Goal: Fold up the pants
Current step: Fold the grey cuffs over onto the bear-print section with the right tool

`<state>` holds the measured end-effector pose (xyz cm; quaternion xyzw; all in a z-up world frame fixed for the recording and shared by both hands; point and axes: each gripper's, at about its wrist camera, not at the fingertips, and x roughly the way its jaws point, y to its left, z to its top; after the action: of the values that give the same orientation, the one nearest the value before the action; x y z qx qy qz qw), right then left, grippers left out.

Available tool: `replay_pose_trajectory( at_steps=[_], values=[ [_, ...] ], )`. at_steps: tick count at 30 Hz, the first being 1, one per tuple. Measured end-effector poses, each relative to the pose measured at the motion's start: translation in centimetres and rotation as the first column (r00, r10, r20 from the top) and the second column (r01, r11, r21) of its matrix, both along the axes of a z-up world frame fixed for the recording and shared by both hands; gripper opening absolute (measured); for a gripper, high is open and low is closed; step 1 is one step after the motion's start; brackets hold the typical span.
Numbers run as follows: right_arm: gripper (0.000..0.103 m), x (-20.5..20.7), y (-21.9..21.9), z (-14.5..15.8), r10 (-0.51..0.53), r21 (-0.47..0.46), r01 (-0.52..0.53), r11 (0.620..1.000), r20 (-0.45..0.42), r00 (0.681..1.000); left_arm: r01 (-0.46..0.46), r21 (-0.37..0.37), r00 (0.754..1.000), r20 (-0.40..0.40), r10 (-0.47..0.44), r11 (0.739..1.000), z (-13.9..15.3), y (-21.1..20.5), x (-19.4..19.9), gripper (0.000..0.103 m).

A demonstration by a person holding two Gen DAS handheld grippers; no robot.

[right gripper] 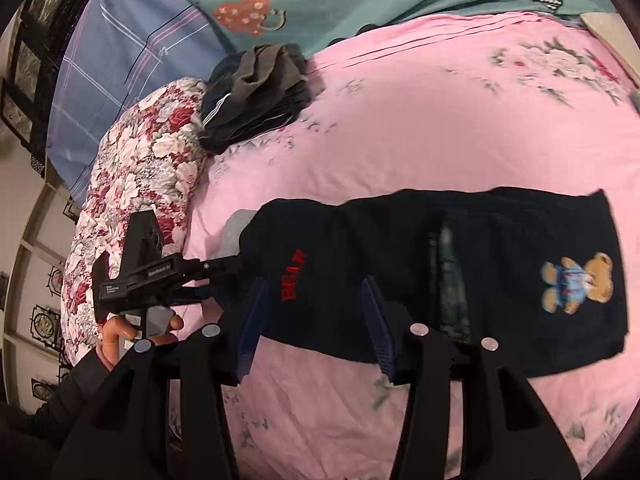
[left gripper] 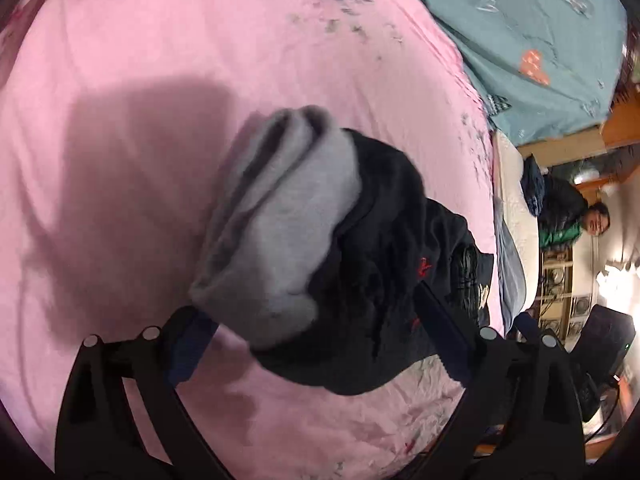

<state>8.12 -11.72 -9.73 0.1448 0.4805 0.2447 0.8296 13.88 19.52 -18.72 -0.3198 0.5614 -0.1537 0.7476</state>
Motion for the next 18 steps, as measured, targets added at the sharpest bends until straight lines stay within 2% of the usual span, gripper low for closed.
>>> replay_pose_trajectory(
  at_steps=[1, 2, 3, 4, 6, 10, 12, 16, 18],
  values=[
    [0.049, -0.3, -0.4, 0.1, -0.011, -0.018, 0.011, 1.0, 0.009, 1.0, 0.036, -0.003, 0.999, 0.031, -0.036, 0.999, 0.3, -0.5, 0.1, 0.066],
    [0.049, -0.7, -0.9, 0.3, -0.021, -0.037, 0.022, 0.999, 0.02, 1.0, 0.057, -0.019, 0.998, 0.04, -0.056, 0.998, 0.1, -0.9, 0.2, 0.033],
    [0.049, -1.0, -1.3, 0.3, -0.026, -0.044, 0.027, 0.999, 0.026, 0.999, 0.06, -0.047, 0.997, 0.046, -0.058, 0.997, 0.0, -1.1, 0.4, 0.029],
    [0.049, -1.3, -1.5, 0.3, -0.03, -0.05, 0.032, 0.998, 0.029, 0.999, 0.056, -0.049, 0.997, 0.06, -0.053, 0.997, 0.0, -1.3, 0.5, 0.028],
    [0.049, -1.5, -2.1, 0.3, -0.039, -0.051, 0.041, 0.998, 0.029, 0.999, 0.061, 0.031, 0.991, 0.114, -0.065, 0.998, 1.2, -2.4, 0.2, 0.025],
    [0.049, -1.5, -2.7, 0.7, -0.038, -0.062, 0.041, 0.997, 0.056, 0.998, 0.059, 0.163, 0.962, 0.252, -0.1, 0.985, 5.9, -5.7, -1.3, 0.024],
    [0.049, -1.4, -3.3, 1.3, -0.058, -0.06, 0.064, 0.996, 0.092, 0.994, 0.061, 0.215, 0.947, 0.295, -0.125, 0.975, 7.9, -7.5, -1.7, 0.023],
    [0.049, -1.4, -6.5, 2.9, -0.139, -0.042, 0.148, 0.988, 0.168, 0.976, 0.119, 0.346, 0.89, 0.378, -0.255, 0.931, 12.5, -14.4, -2.6, 0.023],
    [0.049, -1.6, -9.2, 4.0, -0.188, -0.037, 0.201, 0.979, 0.217, 0.958, 0.149, 0.42, 0.854, 0.402, -0.331, 0.895, 14.1, -19.1, -3.3, 0.023]
  ],
)
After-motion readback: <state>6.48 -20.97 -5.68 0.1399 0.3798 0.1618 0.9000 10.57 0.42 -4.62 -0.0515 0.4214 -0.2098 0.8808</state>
